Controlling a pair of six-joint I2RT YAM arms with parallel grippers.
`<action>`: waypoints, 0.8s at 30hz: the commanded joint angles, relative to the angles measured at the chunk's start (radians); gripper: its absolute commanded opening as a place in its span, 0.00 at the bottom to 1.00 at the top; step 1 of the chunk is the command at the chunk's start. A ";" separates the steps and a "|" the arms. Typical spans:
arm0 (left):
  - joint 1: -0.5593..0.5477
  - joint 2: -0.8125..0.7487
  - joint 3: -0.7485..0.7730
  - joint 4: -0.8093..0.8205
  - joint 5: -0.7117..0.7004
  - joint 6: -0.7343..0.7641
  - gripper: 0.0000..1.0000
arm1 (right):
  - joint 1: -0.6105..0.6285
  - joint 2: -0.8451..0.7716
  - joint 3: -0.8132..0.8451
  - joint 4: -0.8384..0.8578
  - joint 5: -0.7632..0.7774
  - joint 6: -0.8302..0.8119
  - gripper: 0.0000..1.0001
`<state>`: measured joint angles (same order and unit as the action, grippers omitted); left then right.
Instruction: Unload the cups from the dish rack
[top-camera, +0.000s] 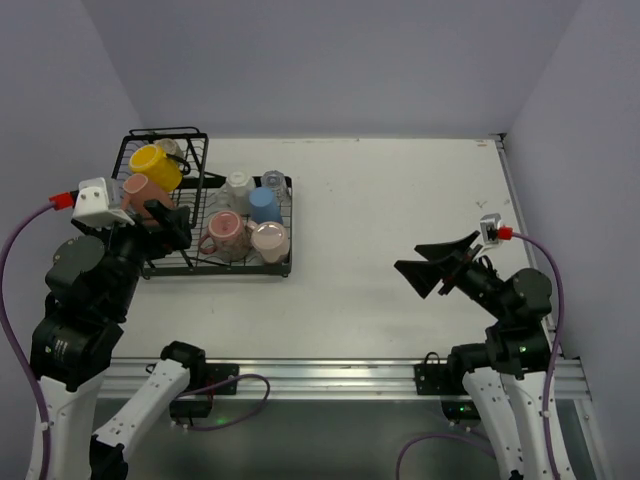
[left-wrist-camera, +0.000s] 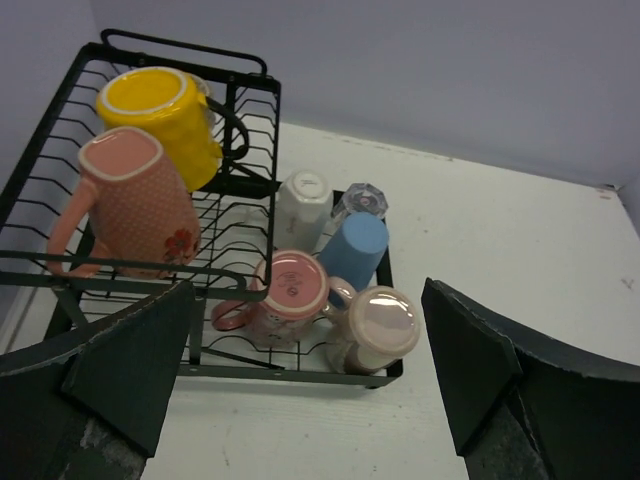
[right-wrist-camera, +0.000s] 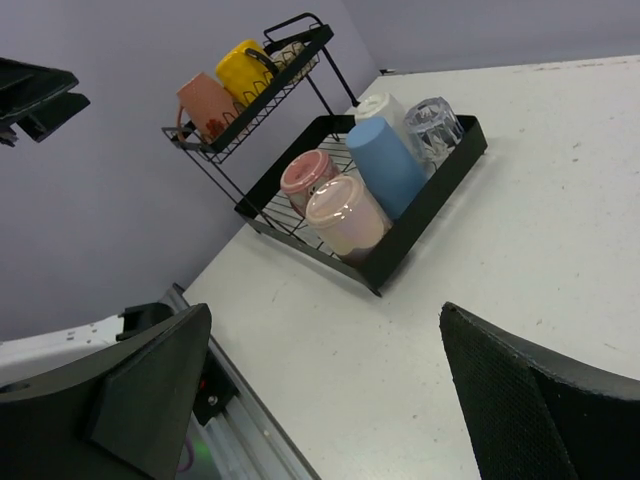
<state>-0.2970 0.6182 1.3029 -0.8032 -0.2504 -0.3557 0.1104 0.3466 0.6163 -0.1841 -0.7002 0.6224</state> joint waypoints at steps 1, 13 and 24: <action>-0.004 0.040 0.044 -0.065 -0.162 0.047 1.00 | 0.018 0.028 -0.015 0.044 -0.018 0.026 0.99; -0.002 0.322 0.185 -0.126 -0.408 0.070 1.00 | 0.244 0.147 -0.021 0.069 0.217 -0.076 0.99; 0.203 0.589 0.378 -0.094 -0.202 0.071 1.00 | 0.256 0.106 -0.049 0.049 0.234 -0.099 0.99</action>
<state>-0.1352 1.1759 1.6043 -0.9134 -0.5224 -0.2787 0.3592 0.4709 0.5762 -0.1570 -0.4885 0.5438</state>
